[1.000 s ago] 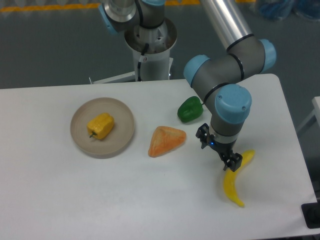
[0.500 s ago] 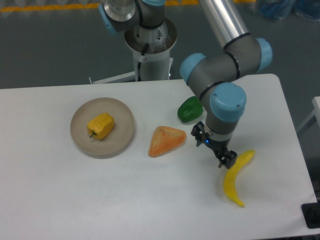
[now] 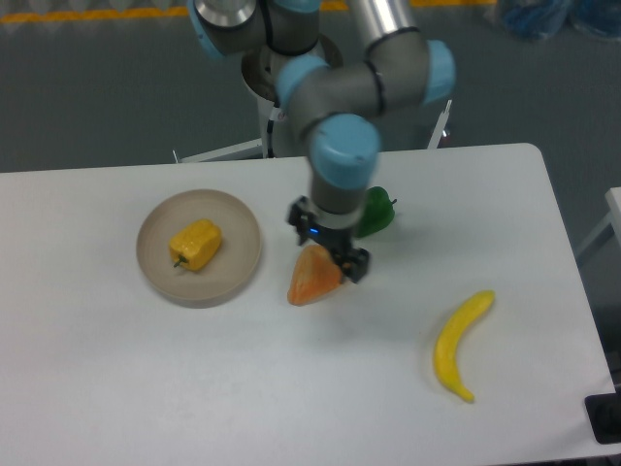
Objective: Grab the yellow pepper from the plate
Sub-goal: 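Lower the open gripper over the yellow pepper on the plate, then close the gripper on the yellow pepper and lift it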
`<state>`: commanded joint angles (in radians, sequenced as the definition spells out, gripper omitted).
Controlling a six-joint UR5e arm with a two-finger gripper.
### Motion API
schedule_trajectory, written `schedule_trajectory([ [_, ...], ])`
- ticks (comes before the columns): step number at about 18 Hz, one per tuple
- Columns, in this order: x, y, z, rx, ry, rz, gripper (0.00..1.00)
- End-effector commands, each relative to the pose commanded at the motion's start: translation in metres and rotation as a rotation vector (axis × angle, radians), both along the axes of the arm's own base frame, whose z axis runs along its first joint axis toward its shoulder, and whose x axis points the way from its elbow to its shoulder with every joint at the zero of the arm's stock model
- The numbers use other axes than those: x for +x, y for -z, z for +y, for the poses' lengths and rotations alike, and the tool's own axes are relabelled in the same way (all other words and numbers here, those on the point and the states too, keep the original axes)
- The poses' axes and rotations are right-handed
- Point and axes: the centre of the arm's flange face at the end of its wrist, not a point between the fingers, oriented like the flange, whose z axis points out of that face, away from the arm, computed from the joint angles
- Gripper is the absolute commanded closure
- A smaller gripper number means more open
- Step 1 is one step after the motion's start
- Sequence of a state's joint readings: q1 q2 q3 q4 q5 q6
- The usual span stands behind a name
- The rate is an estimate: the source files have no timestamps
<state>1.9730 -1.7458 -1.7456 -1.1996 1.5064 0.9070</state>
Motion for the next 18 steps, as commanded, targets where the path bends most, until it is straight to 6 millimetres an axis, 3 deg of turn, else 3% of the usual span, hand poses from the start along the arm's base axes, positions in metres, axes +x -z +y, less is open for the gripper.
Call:
schedule_trajectory([
  [2,0.036,0.000,0.003,-0.007,-0.006,-0.004,0.00],
  [7,0.087,0.012,0.001,-0.035,-0.138,-0.047,0.00],
  [14,0.127,0.036,-0.007,-0.092,-0.213,-0.093,0.00],
  [18,0.138,0.055,-0.010,-0.126,-0.206,-0.095,0.00],
])
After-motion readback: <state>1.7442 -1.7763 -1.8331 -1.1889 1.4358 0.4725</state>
